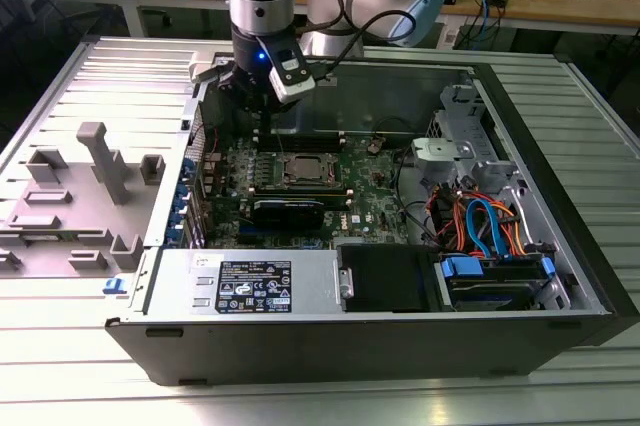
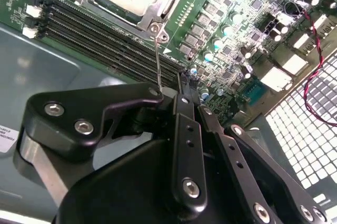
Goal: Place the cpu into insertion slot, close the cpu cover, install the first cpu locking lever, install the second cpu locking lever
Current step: 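Install the first cpu locking lever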
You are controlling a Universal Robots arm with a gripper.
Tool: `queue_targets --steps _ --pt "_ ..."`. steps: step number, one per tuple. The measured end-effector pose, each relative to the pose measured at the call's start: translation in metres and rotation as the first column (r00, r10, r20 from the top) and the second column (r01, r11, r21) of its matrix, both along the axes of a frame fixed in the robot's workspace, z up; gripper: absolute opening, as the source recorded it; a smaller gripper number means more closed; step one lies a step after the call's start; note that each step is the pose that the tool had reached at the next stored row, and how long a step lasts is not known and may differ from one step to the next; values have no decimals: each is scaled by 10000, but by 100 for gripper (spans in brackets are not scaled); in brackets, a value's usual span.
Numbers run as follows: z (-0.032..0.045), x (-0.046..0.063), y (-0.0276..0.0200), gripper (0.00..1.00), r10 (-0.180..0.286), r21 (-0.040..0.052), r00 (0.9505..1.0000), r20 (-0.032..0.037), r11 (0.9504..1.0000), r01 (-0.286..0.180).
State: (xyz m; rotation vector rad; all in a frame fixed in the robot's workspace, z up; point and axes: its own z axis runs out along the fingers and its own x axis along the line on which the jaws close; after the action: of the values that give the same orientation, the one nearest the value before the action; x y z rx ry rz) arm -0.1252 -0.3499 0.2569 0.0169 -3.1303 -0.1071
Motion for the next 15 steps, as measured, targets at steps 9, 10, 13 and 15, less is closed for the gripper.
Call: queue_targets --steps 9,10,13,15 --pt "-1 171 0 11 1 -13 10000 0 10000 -1" --pt "-2 186 0 11 7 -13 10000 1 10000 -7" --pt "-9 241 0 11 48 -13 10000 47 10000 -48" --pt "-16 276 0 11 67 -14 9999 88 10000 -67"
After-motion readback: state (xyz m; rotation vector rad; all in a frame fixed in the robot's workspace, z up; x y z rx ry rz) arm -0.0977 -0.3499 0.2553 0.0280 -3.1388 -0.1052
